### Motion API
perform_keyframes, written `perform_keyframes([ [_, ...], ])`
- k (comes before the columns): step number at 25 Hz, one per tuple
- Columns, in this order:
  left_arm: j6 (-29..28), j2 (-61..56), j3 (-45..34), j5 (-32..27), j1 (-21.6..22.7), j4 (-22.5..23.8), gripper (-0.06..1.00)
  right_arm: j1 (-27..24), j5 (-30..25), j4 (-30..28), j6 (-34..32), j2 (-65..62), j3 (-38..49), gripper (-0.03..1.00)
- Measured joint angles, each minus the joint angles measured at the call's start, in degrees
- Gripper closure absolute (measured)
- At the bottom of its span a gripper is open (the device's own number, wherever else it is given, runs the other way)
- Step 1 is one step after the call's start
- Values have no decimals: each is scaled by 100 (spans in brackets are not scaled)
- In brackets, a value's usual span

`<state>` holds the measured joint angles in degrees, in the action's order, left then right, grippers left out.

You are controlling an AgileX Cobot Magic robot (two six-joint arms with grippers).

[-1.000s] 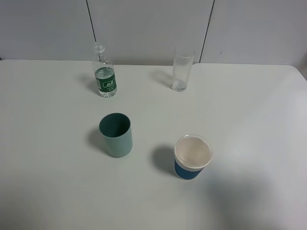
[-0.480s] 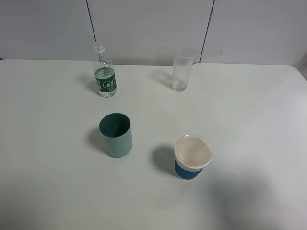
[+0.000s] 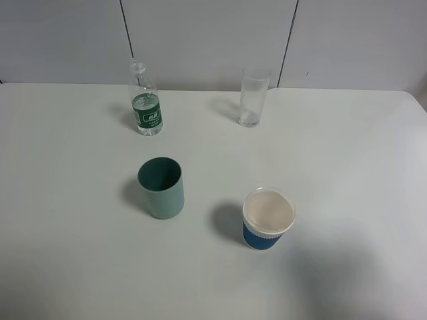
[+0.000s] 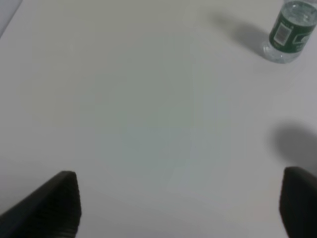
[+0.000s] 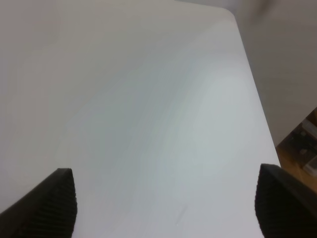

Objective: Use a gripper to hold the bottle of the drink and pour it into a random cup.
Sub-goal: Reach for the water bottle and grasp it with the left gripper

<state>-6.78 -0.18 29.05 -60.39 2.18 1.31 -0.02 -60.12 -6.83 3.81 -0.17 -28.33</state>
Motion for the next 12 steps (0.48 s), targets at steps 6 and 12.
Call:
perform_keyframes([
  [6, 0, 0, 0, 0, 0, 0, 15, 0, 0, 0, 0, 0, 0, 23],
  [12, 0, 0, 0, 0, 0, 0, 15, 0, 0, 0, 0, 0, 0, 23],
])
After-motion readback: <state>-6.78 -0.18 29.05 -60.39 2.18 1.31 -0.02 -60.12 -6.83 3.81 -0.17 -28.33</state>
